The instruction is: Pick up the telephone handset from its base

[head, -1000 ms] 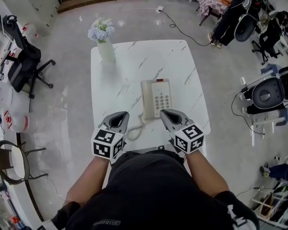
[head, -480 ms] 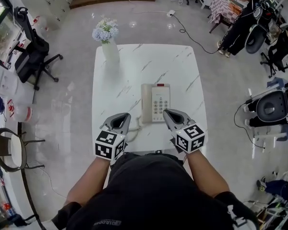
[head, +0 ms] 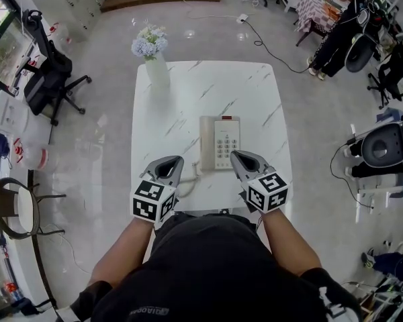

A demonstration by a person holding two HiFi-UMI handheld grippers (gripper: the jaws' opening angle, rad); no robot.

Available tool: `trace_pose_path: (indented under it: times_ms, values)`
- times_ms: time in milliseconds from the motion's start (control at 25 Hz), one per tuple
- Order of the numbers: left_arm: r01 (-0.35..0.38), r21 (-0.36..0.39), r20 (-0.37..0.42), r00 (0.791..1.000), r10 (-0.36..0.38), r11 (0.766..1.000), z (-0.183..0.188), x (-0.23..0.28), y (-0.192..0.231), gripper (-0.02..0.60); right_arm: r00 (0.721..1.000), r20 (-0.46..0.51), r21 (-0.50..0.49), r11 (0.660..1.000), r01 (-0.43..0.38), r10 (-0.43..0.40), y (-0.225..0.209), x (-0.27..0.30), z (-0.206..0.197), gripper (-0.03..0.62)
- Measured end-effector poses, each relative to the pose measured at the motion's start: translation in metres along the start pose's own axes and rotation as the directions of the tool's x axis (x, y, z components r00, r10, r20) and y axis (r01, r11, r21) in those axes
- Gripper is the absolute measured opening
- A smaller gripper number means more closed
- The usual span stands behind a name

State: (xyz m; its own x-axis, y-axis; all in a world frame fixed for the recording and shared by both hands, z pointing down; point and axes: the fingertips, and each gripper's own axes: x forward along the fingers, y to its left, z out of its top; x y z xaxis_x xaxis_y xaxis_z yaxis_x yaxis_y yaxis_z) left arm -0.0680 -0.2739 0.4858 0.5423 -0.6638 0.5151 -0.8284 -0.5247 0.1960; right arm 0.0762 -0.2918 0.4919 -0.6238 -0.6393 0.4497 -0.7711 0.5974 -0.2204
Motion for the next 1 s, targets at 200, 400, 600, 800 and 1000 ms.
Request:
trace_pose_path:
  times_ms: [200,400,600,800,1000]
  values:
    - [0.004,0.008,0.002,1.0,-0.004,1.0,-0.001,-0.004,0.0,0.002,1.0,0.007,0.003,1.0,0.012,-0.012,0.004,-0.004,-0.002,0.0]
    - [0.014,0.01,0.003,1.0,-0.014,1.0,-0.002,-0.005,-0.002,0.002,1.0,0.012,0.002,1.0,0.028,-0.028,0.007,-0.008,-0.004,0.002]
    - [0.022,0.015,0.0,1.0,-0.022,1.0,-0.004,-0.005,-0.004,0.002,0.999,0.019,-0.014,0.999,0.046,-0.046,0.01,-0.012,-0.006,0.065]
    - [0.033,0.018,-0.001,0.999,-0.033,0.999,-0.003,-0.003,-0.006,0.002,0.998,0.036,-0.015,0.999,0.048,-0.048,0.012,-0.014,-0.005,0.163]
    - [0.047,0.023,-0.006,0.999,-0.047,0.999,-0.005,-0.002,-0.01,0.003,0.997,0.048,0.002,0.999,0.055,-0.055,0.012,-0.016,-0.004,0.202]
